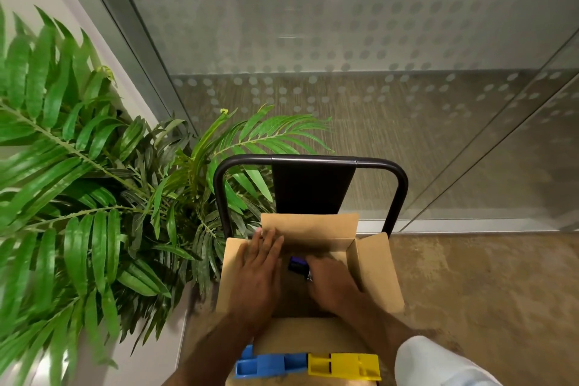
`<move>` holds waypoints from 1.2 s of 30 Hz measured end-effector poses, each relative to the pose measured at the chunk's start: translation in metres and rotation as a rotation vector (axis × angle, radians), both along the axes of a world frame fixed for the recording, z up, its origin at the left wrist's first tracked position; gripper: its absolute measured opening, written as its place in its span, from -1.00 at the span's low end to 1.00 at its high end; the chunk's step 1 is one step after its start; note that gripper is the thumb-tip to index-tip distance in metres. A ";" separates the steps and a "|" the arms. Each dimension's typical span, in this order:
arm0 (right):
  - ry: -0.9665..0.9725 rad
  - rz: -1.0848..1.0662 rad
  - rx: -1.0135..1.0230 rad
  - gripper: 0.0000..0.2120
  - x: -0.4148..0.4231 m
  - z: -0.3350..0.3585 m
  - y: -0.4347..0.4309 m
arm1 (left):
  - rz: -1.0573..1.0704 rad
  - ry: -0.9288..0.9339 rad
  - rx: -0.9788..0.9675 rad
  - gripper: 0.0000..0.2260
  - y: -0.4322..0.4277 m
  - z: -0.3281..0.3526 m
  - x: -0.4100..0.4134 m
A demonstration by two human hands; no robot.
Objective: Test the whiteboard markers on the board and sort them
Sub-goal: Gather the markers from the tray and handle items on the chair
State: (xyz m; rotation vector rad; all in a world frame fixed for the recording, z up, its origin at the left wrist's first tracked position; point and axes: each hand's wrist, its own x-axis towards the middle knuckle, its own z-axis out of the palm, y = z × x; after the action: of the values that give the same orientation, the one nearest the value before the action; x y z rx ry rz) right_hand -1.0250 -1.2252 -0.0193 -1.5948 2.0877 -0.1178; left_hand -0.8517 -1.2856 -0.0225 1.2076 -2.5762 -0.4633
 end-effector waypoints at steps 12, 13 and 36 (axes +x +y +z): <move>0.027 -0.362 -0.488 -0.67 -0.033 0.075 0.049 | 0.213 -0.016 0.130 -0.53 -0.013 0.029 -0.004; 0.021 -0.423 -0.442 -0.69 -0.040 0.079 0.049 | 0.218 -0.018 0.131 -0.48 -0.014 0.029 -0.004; 0.034 -0.125 -0.408 -0.57 -0.013 0.077 0.065 | 0.517 0.332 0.308 -0.44 -0.011 0.071 -0.011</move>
State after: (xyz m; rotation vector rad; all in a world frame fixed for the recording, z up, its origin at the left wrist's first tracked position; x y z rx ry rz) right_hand -1.0377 -1.1598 0.0576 -1.6942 2.2957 -0.5979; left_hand -0.8624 -1.2964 0.0482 1.6643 -1.8687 -0.8711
